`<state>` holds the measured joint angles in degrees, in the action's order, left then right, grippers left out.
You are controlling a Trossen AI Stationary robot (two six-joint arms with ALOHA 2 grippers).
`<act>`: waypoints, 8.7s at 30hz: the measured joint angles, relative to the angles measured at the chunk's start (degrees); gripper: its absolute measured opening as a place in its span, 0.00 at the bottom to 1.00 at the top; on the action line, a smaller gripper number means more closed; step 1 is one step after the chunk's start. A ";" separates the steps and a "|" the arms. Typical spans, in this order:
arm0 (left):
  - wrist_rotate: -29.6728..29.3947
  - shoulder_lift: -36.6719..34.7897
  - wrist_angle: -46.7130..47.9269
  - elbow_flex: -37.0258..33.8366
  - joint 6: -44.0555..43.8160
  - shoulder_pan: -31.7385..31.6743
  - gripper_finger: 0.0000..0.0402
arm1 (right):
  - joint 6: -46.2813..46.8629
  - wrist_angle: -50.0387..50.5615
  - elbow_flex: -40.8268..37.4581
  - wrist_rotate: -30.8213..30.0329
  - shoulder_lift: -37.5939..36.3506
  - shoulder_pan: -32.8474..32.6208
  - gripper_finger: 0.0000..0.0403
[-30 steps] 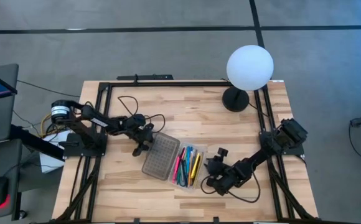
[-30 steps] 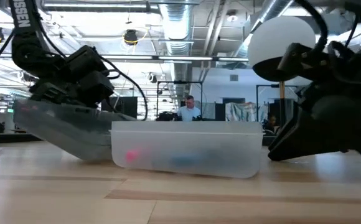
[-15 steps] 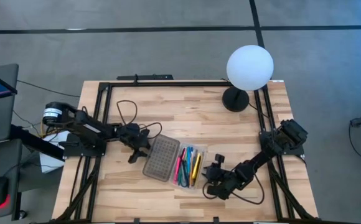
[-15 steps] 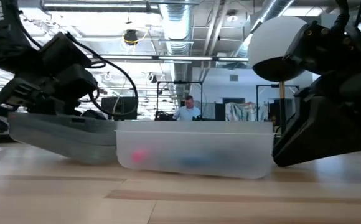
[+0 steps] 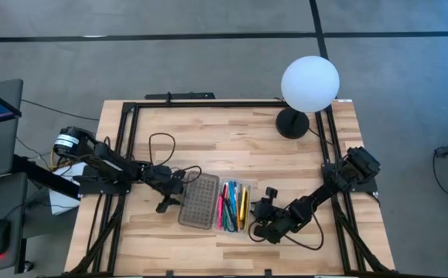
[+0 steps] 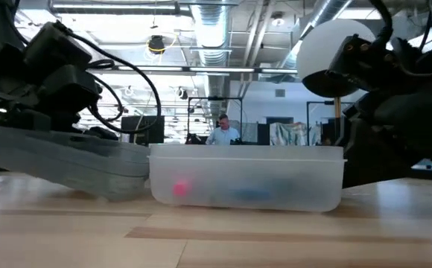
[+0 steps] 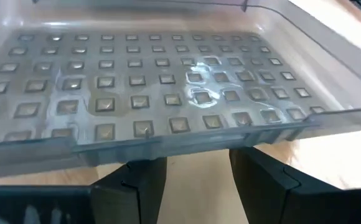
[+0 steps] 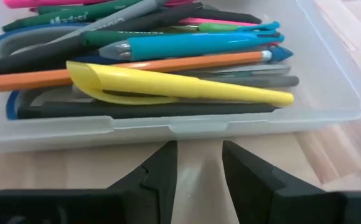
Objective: Pick & place school supplies into a supply box
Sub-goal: Close the gray supply box, then return to Home Position
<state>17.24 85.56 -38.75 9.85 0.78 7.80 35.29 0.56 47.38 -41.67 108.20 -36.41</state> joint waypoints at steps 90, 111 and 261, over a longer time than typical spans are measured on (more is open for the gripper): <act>-31.25 -0.15 5.23 11.39 -11.23 12.19 0.42 | -32.35 -23.77 0.13 5.54 -2.89 5.95 0.30; -31.06 -0.15 6.26 11.39 -11.22 5.29 0.42 | -28.61 -23.61 0.13 8.53 -2.89 8.82 0.30; -22.77 -85.46 48.14 -1.92 4.60 -14.44 0.42 | -53.28 -50.61 -47.04 47.76 -72.21 46.83 0.30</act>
<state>-5.54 0.10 9.39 7.92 5.38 -6.64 -17.99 -50.05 0.34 6.09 35.99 10.41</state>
